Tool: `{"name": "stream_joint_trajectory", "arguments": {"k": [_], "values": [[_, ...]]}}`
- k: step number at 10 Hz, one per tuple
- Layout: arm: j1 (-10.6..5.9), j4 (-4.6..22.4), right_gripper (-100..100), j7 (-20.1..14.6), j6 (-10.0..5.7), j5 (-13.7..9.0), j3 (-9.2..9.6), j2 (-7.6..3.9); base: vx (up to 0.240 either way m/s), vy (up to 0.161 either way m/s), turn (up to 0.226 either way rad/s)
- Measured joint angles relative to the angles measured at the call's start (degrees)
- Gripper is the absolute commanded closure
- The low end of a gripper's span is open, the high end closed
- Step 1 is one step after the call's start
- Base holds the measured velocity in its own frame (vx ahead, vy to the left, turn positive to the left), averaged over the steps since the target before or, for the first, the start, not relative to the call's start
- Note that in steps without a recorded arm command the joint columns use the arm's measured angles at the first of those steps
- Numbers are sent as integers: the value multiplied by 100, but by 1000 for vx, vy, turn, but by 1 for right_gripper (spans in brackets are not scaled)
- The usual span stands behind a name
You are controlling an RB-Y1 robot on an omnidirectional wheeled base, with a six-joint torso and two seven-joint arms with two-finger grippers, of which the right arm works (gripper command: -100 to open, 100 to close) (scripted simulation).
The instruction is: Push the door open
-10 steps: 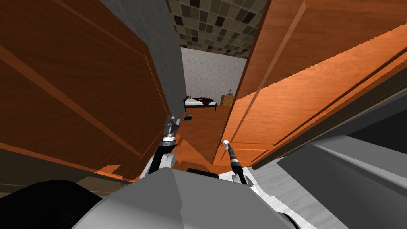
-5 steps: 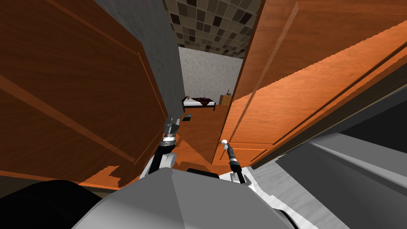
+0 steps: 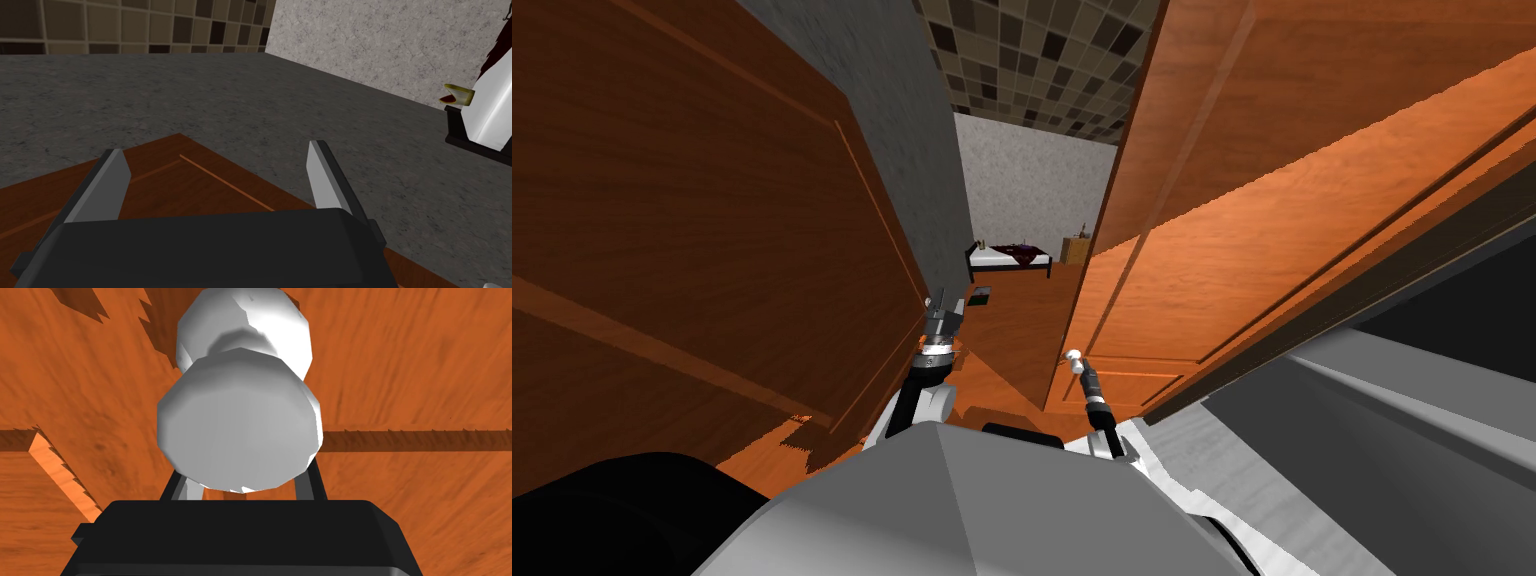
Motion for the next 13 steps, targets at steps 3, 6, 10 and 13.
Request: {"name": "stream_joint_trajectory", "arguments": {"k": [3,6,10,13], "values": [[-88,122,100,-422,3,-172,87,52,61,10,-55],[-73,20,100,-840,137,-299,162,80,47,2,-36],[-212,172,-100,-1359,51,-523,233,147,-4,-21,1],[-246,198,-100,-1709,43,-677,290,217,-89,-41,53]]}}
